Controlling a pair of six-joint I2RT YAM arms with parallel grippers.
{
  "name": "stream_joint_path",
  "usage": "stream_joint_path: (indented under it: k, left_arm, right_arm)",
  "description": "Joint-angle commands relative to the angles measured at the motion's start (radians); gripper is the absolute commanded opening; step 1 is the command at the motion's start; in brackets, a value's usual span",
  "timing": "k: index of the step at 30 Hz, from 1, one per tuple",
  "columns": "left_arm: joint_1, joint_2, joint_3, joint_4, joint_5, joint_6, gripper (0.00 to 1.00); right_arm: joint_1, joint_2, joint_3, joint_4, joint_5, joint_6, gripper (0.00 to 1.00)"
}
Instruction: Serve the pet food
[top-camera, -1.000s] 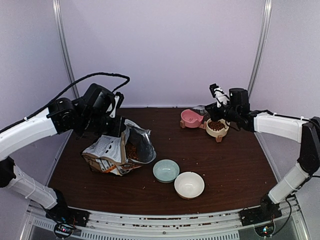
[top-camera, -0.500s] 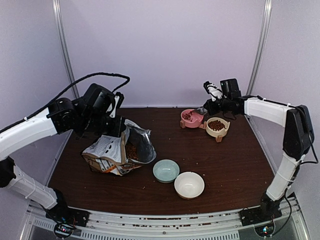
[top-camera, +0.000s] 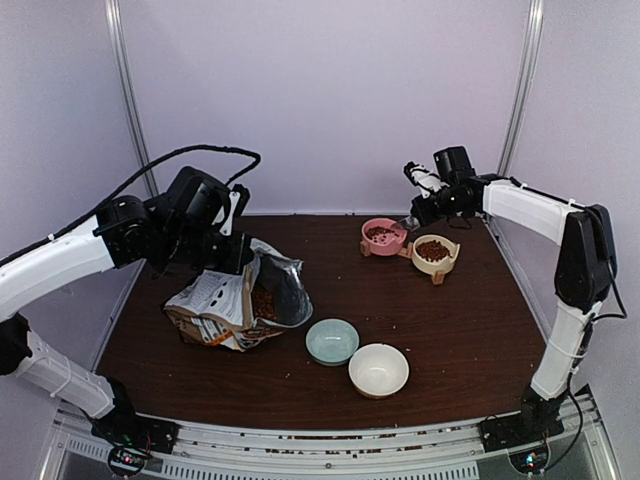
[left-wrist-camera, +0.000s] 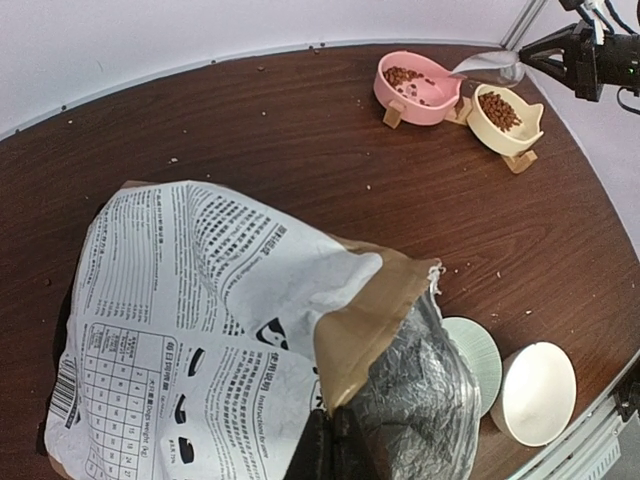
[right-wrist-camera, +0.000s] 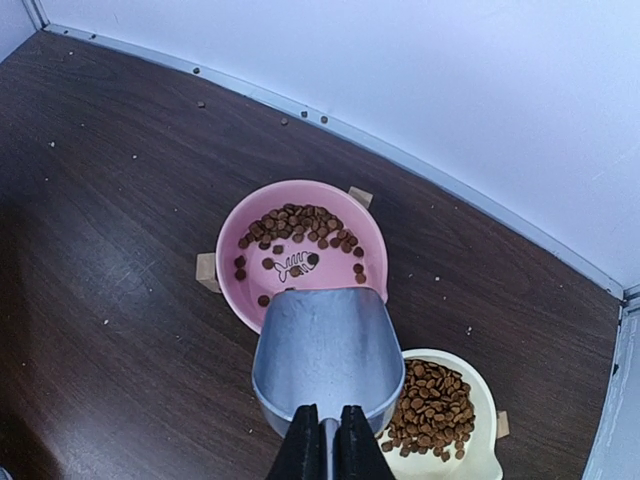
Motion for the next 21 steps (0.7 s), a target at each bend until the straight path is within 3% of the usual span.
stream_joint_path:
  k: [1, 5, 13, 17, 21]
  left_arm:
    - [0.004, -0.018, 0.010, 0.071, 0.042, 0.017, 0.00]
    - [0.004, -0.019, 0.011, 0.097, 0.075, 0.021, 0.00]
    - [0.004, -0.006, 0.016, 0.111, 0.097, 0.018, 0.00]
    - [0.005, -0.011, 0.010, 0.121, 0.095, 0.020, 0.00]
    - [0.005, -0.010, 0.010, 0.124, 0.107, 0.030, 0.00]
  right_arm:
    - [0.001, -0.098, -0.011, -0.006, -0.025, -0.015, 0.00]
    - [0.033, -0.259, -0.103, 0.012, -0.193, 0.050, 0.00]
    - [0.286, -0.587, -0.492, 0.283, -0.450, 0.191, 0.00]
    - [0.427, -0.596, -0.588, 0.419, -0.461, 0.263, 0.00]
    - [0.521, -0.497, -0.557, 0.455, -0.441, 0.274, 0.00]
